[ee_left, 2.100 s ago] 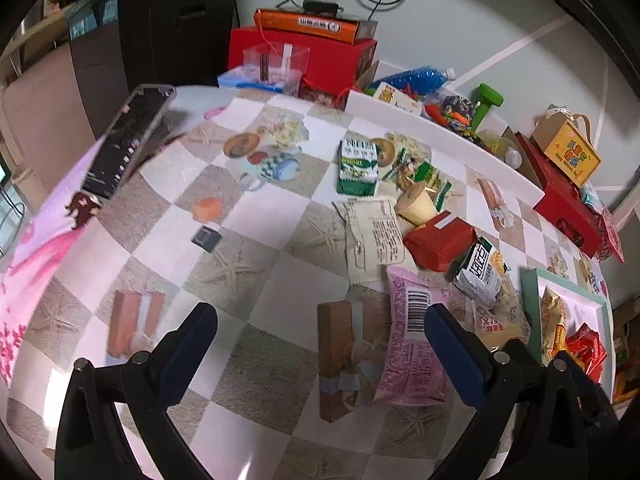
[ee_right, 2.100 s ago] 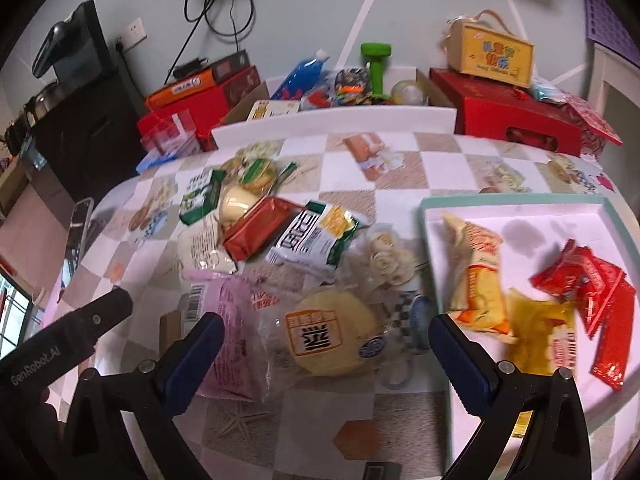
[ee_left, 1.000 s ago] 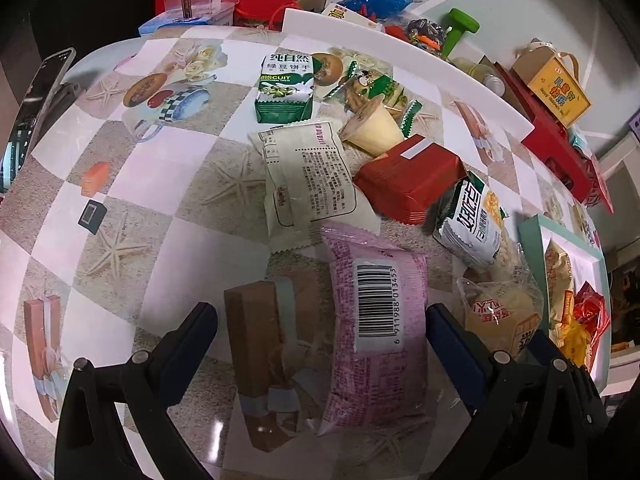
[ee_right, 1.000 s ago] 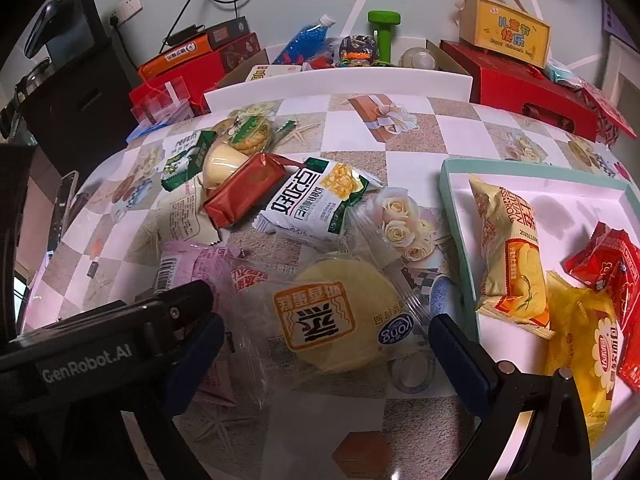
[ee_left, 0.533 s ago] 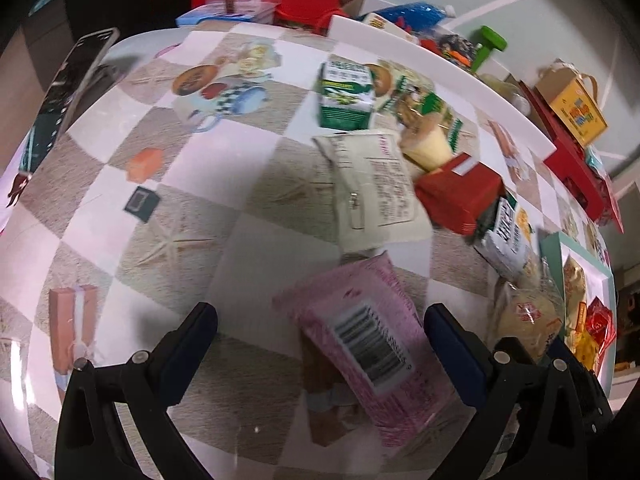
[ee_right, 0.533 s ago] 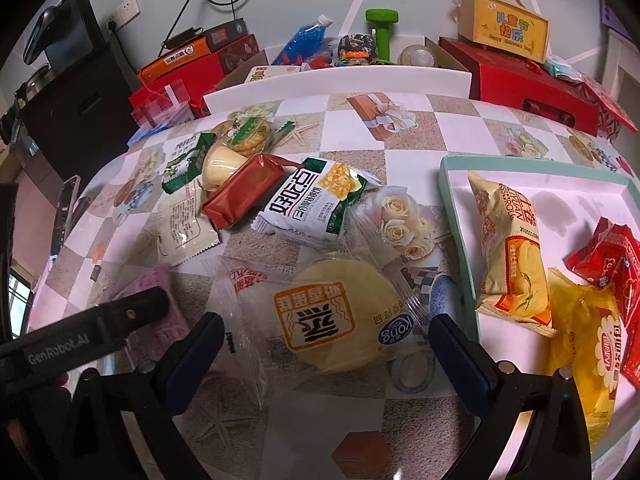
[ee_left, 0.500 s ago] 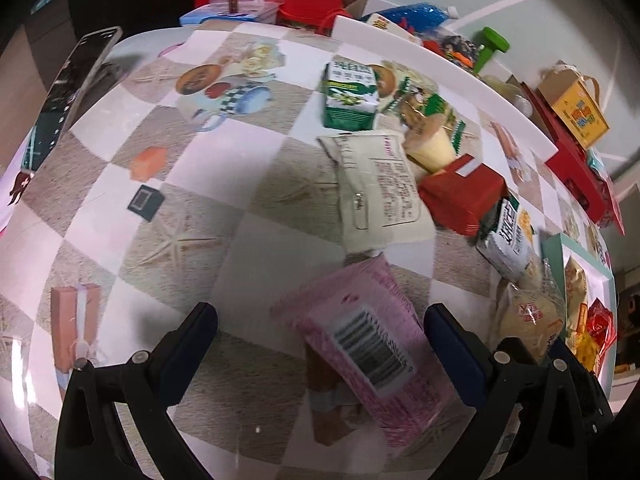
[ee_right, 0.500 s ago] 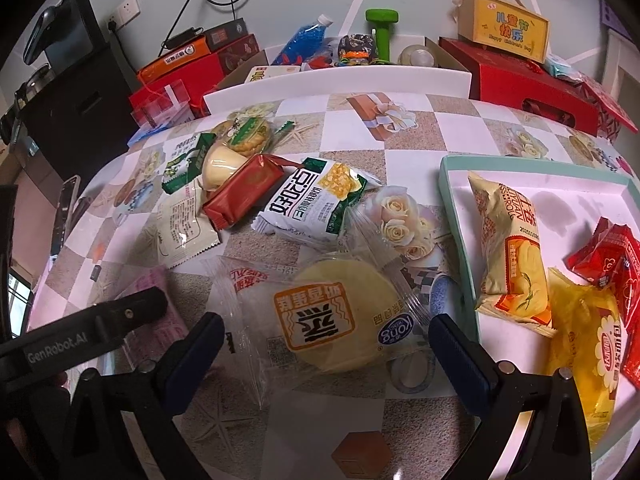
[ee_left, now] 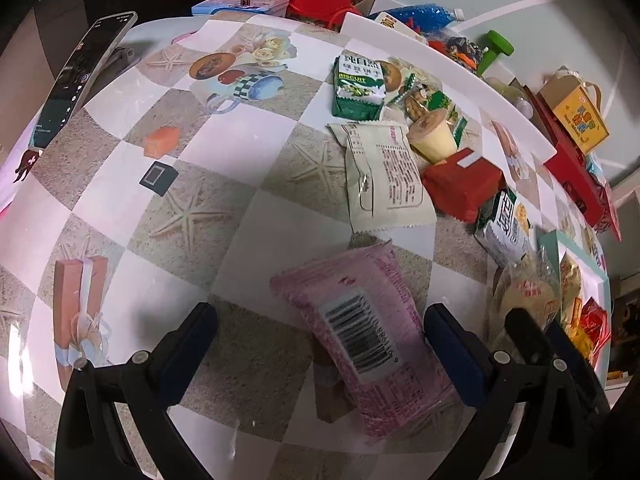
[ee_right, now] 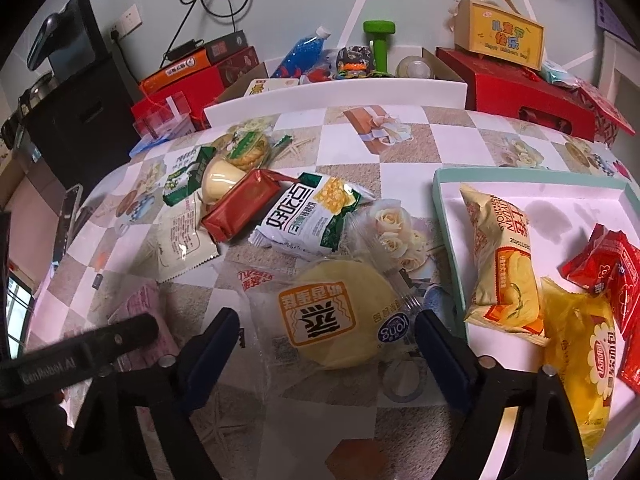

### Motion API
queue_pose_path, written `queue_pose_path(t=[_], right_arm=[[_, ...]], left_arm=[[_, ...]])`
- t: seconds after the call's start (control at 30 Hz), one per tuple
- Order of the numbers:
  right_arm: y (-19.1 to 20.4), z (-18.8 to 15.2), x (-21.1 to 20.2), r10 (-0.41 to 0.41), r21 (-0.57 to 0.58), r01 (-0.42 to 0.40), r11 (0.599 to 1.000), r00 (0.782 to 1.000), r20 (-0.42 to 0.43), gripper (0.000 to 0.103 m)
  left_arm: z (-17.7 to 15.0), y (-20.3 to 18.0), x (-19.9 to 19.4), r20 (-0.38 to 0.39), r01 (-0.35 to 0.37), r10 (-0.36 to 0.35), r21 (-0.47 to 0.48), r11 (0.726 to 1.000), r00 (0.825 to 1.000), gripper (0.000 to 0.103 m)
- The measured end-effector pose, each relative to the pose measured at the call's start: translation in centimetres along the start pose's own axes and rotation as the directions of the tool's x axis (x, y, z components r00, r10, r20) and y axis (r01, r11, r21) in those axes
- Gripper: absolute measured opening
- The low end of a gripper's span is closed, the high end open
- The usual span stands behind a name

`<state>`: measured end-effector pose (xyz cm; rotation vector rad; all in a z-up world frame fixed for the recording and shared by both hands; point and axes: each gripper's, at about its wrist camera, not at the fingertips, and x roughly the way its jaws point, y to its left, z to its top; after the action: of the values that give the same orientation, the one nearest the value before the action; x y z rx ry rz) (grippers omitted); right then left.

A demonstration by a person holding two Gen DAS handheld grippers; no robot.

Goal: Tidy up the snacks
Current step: 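Reach the left tool to the pink barcode bag while the right tool reaches the round bread bag, then close the left tool on the pink bag while the right tool grasps the round bread bag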

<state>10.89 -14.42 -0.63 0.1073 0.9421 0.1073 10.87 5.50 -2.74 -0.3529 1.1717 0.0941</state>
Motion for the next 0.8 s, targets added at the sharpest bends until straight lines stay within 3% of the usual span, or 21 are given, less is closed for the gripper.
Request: queue_pose_path(t=[0.33, 0.43, 0.5, 0.6, 0.8], right_arm=[[-0.7, 0.1, -0.3, 0.035, 0.020, -0.035, 0.999, 0.999, 0.002, 0.080], [-0.7, 0.1, -0.3, 0.039, 0.019, -0.039, 0.999, 0.999, 0.002, 0.080], [-0.8, 0.0, -0.3, 0.041, 0.022, -0.041, 0.999, 0.999, 0.001, 0.080], [-0.8, 0.1, -0.3, 0.040, 0.020, -0.040, 0.999, 0.999, 0.003, 0.079], [-0.6, 0.1, -0.5, 0.042, 0.012, -0.042, 0.999, 0.999, 0.013, 0.072]], left_arm=[[-0.3, -1.2, 0.2, 0.011, -0.039, 0.038, 0.061, 0.997, 0.999, 0.102], [-0.3, -1.3, 0.0, 0.027, -0.020, 0.019, 0.063, 0.998, 0.999, 0.089], [-0.3, -1.4, -0.2, 0.034, 0.003, -0.005, 0.072, 0.997, 0.999, 0.067], [-0.1, -1.9, -0.2, 0.028, 0.060, -0.062, 0.067, 0.996, 0.998, 0.048], [0.0, -2.0, -0.2, 0.033, 0.088, -0.089, 0.049, 0.995, 0.995, 0.045]])
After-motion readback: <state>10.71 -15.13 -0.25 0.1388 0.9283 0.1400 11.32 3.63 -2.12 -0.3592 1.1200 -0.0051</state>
